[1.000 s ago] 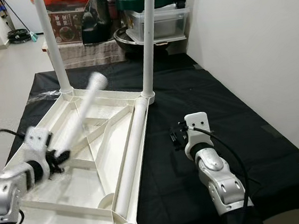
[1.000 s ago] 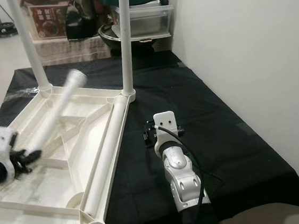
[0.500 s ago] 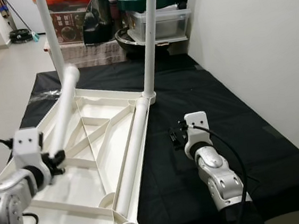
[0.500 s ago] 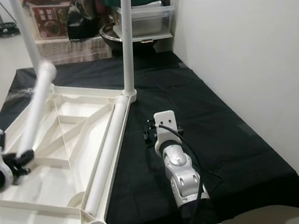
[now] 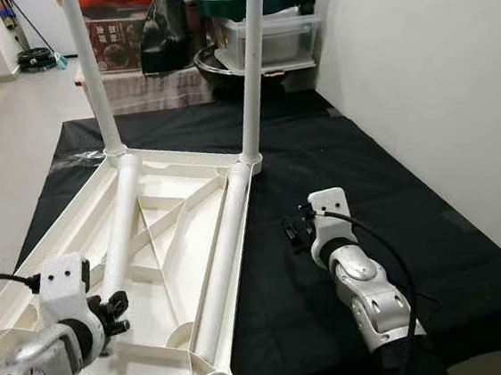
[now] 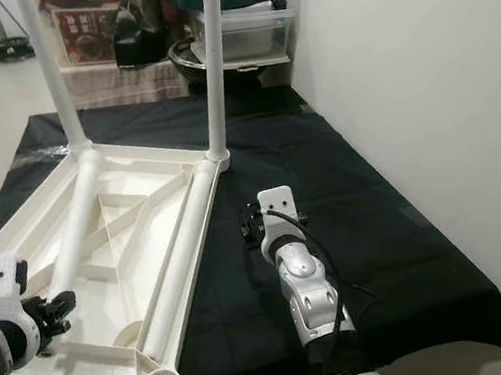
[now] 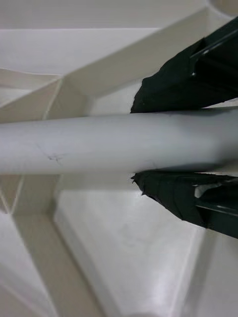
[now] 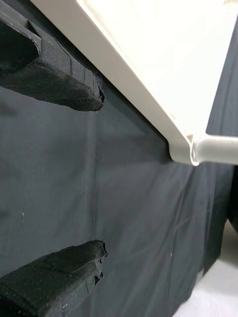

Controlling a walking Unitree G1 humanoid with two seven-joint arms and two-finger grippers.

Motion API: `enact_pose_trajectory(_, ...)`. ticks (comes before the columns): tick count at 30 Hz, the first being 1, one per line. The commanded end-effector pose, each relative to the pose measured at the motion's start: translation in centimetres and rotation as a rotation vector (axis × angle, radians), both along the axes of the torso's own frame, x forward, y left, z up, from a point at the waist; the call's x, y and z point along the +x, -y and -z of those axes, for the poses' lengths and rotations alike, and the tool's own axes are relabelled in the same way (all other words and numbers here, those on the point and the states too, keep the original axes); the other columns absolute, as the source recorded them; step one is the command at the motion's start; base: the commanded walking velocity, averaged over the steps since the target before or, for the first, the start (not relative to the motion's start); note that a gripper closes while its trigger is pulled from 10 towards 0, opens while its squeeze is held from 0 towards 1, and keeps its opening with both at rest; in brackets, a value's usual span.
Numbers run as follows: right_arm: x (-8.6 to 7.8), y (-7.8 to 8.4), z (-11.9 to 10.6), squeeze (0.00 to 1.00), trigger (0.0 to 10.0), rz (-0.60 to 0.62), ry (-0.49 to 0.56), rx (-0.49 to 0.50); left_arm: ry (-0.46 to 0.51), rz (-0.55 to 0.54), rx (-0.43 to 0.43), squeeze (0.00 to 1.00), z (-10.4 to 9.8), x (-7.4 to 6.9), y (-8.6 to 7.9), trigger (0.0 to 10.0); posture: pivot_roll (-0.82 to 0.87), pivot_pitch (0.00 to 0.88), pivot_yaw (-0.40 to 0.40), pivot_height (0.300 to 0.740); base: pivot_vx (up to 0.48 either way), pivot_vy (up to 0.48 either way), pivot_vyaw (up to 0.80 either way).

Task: Building children table

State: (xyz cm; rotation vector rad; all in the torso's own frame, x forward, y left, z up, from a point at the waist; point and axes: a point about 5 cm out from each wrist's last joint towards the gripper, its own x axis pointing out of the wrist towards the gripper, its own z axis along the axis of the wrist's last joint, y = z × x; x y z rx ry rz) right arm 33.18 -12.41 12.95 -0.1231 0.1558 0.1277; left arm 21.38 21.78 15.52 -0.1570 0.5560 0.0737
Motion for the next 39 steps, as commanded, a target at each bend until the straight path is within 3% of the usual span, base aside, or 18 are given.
enact_pose_trajectory(1,0.1,0.0,0.3,0.0,10.0,-0.006,-0.013,0.007,-0.032,-0.01,0.006,0.0,0.3,-0.2,0.0,10.0,0.09,0.0,-0.078,0.74,0.0,0.0,0.0)
enact_pose_trajectory(11,0.4,-0.2,0.3,0.0,10.0,-0.034,-0.026,0.019,-0.067,-0.092,0.039,0.0,0.1,-1.4,-1.0,10.0,0.12,0.0,-0.085,0.74,0.0,0.0,0.0)
enact_pose_trajectory(17,0.6,-0.4,0.2,0.0,10.0,-0.048,-0.028,0.022,0.022,-0.143,0.114,0.0,-1.5,-1.0,-2.3,10.0,0.12,0.0,-0.09,0.74,0.0,0.0,0.0)
enact_pose_trajectory(21,0.9,-0.6,0.0,0.0,10.0,-0.046,-0.017,0.036,0.316,-0.192,0.393,0.0,-6.5,0.2,-3.8,10.0,0.13,0.0,-0.089,0.74,0.0,0.0,0.0)
enact_pose_trajectory(22,0.9,-0.6,-0.1,0.0,10.0,-0.044,-0.015,0.041,0.361,-0.192,0.415,0.0,-7.3,0.4,-3.9,10.0,0.13,0.0,-0.087,0.74,0.0,0.0,0.0)
enact_pose_trajectory(26,1.0,-0.9,-0.3,0.0,10.0,-0.043,-0.006,0.055,0.418,-0.163,0.451,0.0,-8.2,0.4,-3.5,10.0,0.13,0.0,-0.087,0.74,0.0,0.0,0.0)
enact_pose_trajectory(32,1.0,-1.1,-0.3,0.0,10.0,-0.036,0.003,0.072,0.457,-0.059,0.452,0.0,-7.8,0.2,-1.8,10.0,0.13,0.0,-0.084,0.74,0.0,0.0,0.0)
enact_pose_trajectory(39,1.1,-1.3,-0.6,0.0,10.0,-0.021,0.023,0.089,0.503,-0.006,0.476,0.0,-7.5,0.5,-1.1,10.0,0.13,0.0,-0.086,0.74,0.0,0.0,0.0)
